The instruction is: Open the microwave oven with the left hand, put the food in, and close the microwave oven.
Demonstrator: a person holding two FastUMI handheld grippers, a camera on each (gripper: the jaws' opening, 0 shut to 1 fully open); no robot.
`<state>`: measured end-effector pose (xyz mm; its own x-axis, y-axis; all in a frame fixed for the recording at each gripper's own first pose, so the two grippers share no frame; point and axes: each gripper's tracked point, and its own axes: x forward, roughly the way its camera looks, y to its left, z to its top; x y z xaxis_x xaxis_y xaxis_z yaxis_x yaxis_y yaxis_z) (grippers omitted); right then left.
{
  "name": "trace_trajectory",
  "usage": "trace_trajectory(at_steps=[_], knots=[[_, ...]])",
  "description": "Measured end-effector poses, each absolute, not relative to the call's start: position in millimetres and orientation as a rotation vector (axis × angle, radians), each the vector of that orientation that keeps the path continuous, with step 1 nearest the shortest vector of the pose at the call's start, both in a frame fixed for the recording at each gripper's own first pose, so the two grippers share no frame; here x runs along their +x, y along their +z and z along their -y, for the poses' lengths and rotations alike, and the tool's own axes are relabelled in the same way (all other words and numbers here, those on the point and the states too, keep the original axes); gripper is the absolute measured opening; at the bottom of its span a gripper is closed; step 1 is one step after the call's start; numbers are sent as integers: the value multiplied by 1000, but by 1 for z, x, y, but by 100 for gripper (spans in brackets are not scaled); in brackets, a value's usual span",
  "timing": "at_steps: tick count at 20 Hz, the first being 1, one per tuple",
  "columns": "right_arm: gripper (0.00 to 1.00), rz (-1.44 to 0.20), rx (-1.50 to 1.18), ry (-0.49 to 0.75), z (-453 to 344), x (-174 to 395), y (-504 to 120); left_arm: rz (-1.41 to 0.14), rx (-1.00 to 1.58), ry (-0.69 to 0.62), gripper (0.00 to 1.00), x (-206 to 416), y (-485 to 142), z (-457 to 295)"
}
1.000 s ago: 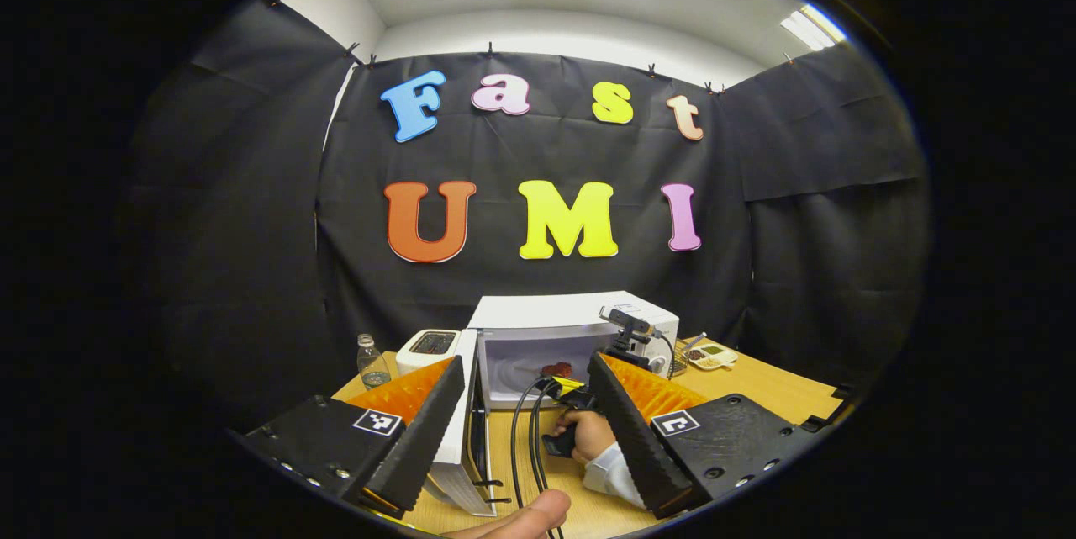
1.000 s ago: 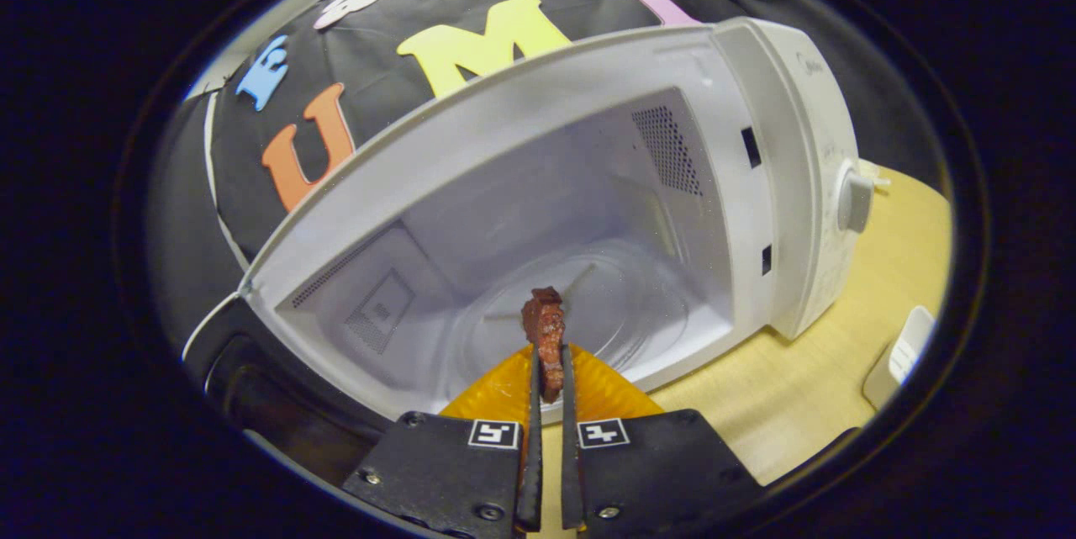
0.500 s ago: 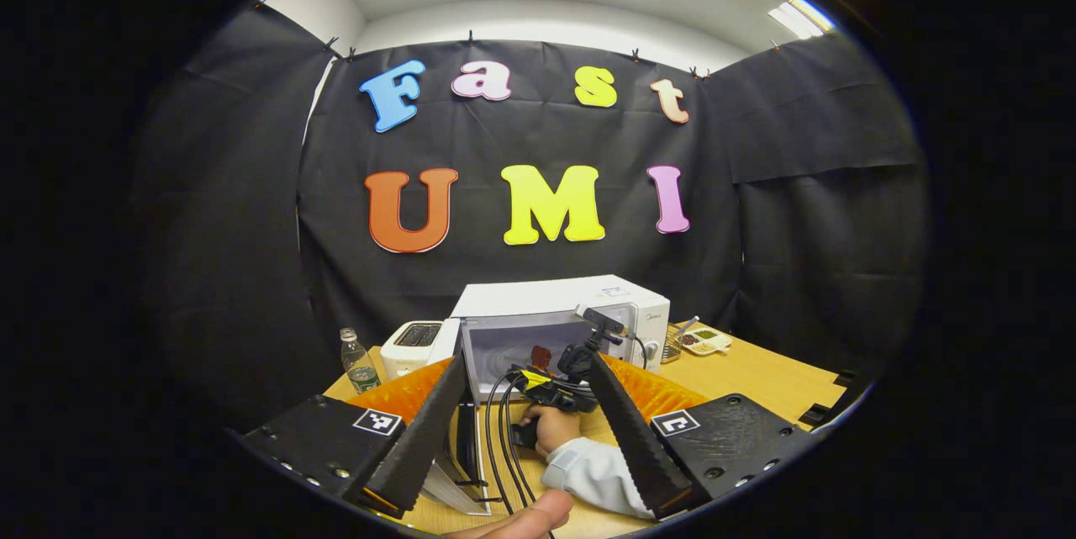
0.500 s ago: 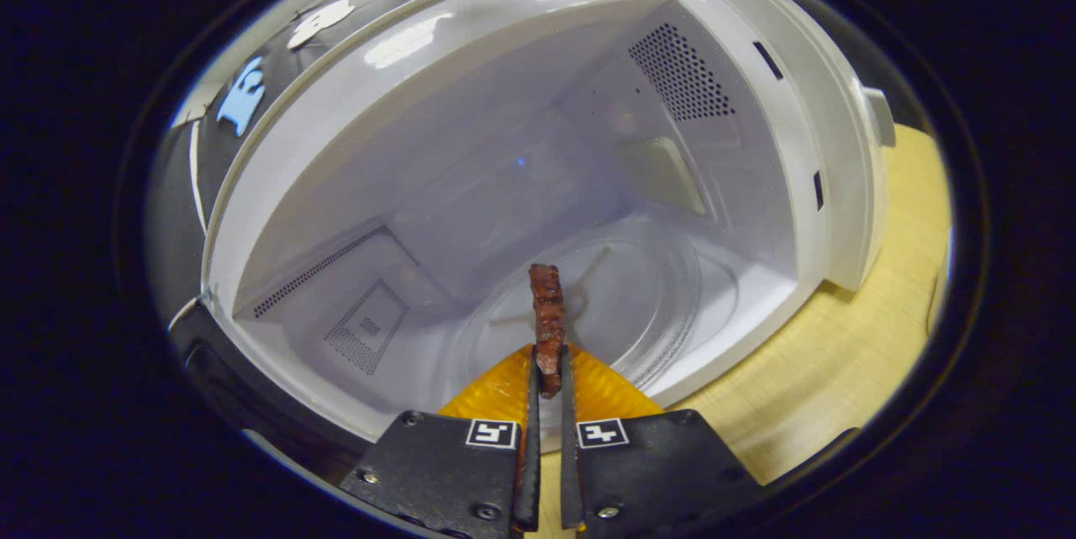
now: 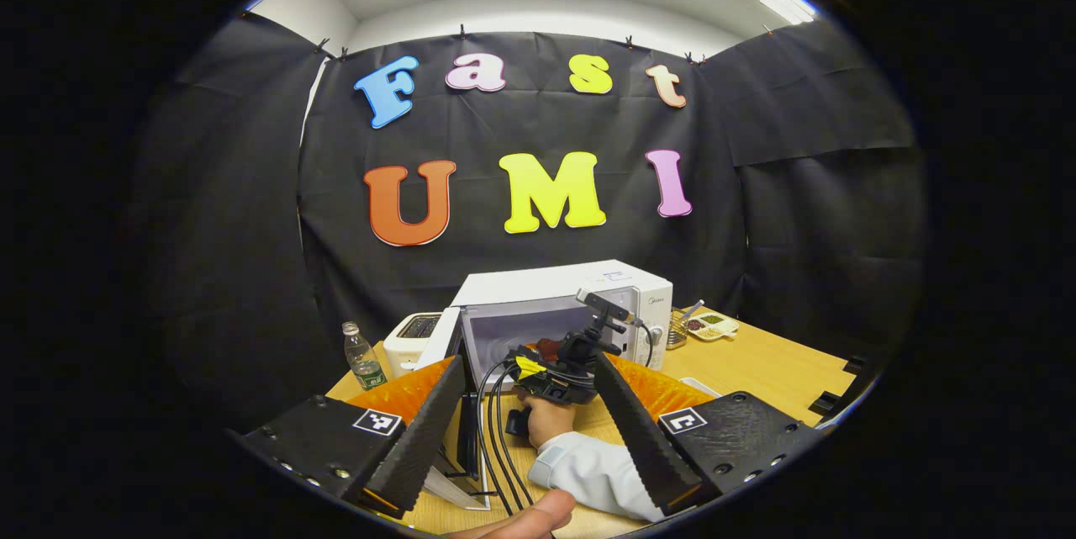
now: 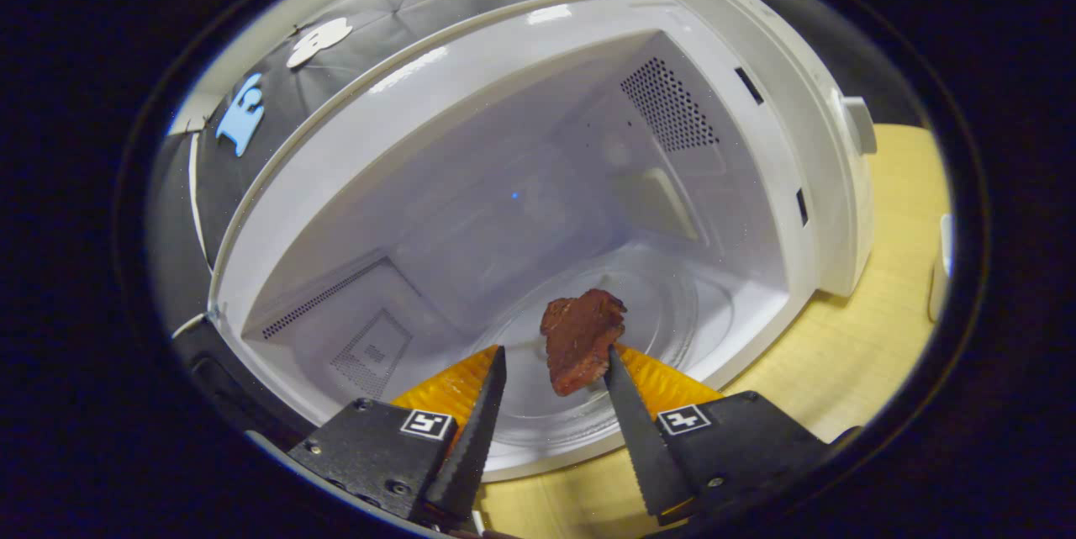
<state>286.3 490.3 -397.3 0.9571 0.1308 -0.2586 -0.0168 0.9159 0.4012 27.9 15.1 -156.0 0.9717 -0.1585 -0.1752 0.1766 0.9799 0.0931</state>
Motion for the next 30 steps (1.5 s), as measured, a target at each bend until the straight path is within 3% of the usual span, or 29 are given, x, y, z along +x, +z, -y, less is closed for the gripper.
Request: trace_trajectory(at_steps=[1, 3, 17, 18, 19, 23, 30], knots=[[78, -288, 358, 66, -489, 286, -399, -171, 96, -167, 95, 28, -156, -17], [80, -301, 290, 66, -489, 286, -401, -170, 74, -165, 95, 22, -155, -19], [83, -589, -172, 226, -472, 252, -414, -144, 36, -59, 95, -15, -156, -68], [75, -621, -204, 251, -469, 247, -412, -146, 26, -53, 95, -18, -158, -72], [83, -621, -222, 272, -468, 245, -406, -146, 18, -47, 95, -20, -158, -75], [86, -593, -290, 305, -455, 231, -374, -146, 13, -9, 95, -23, -161, -93], [85, -367, -231, 389, -417, 168, -276, -130, -23, 78, 94, -20, -168, -134]])
